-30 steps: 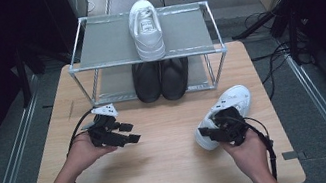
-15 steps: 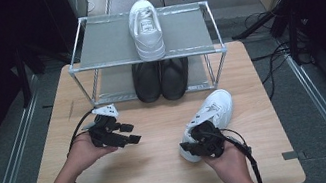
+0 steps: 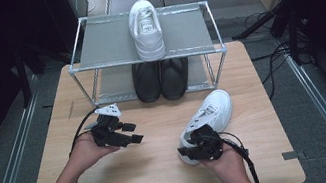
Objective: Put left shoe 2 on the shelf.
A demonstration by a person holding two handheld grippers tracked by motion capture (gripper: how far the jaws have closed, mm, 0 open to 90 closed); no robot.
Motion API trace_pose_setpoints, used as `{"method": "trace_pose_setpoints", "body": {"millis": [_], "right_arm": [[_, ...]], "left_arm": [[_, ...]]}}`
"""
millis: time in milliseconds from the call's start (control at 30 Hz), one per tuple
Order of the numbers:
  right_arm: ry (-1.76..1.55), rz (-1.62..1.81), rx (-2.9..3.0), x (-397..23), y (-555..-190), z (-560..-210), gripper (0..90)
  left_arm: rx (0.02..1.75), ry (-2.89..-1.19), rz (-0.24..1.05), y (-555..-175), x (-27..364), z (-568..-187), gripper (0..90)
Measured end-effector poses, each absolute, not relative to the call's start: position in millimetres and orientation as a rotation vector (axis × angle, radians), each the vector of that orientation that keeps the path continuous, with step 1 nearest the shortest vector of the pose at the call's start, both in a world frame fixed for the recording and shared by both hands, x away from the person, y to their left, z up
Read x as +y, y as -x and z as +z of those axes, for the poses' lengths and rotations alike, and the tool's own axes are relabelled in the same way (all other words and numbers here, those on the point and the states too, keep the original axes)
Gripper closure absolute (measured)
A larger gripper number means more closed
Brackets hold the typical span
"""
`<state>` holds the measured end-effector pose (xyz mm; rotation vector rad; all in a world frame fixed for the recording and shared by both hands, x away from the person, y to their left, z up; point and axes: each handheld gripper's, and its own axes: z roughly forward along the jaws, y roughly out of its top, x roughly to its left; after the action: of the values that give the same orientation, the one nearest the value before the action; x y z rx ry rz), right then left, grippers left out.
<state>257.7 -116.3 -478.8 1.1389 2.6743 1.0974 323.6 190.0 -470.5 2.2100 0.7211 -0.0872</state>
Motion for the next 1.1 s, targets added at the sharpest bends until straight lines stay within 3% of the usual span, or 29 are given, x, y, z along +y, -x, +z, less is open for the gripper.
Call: {"method": "trace_pose_setpoints", "body": {"millis": [133,300,700,1100], "right_arm": [[-1.123,1.234,2.645,-130.9,-256.7,-464.1,60.6],[-1.091,1.333,2.589,-151.9,-250.5,-445.9,65.3],[-1.315,1.312,2.39,-211.1,-262.8,-445.4,90.0],[-1.482,1.169,2.286,-228.1,-288.7,-463.6,90.0]], "left_arm": [[0.71,-2.21,-0.091,-323.9,183.5,-469.3,41.1],[0.701,-2.214,-0.082,-323.5,175.2,-467.1,49.4],[0.61,-2.221,-0.071,-329.1,135.7,-462.4,87.3],[0.591,-2.234,-0.113,-341.4,95.5,-472.7,89.4]]}}
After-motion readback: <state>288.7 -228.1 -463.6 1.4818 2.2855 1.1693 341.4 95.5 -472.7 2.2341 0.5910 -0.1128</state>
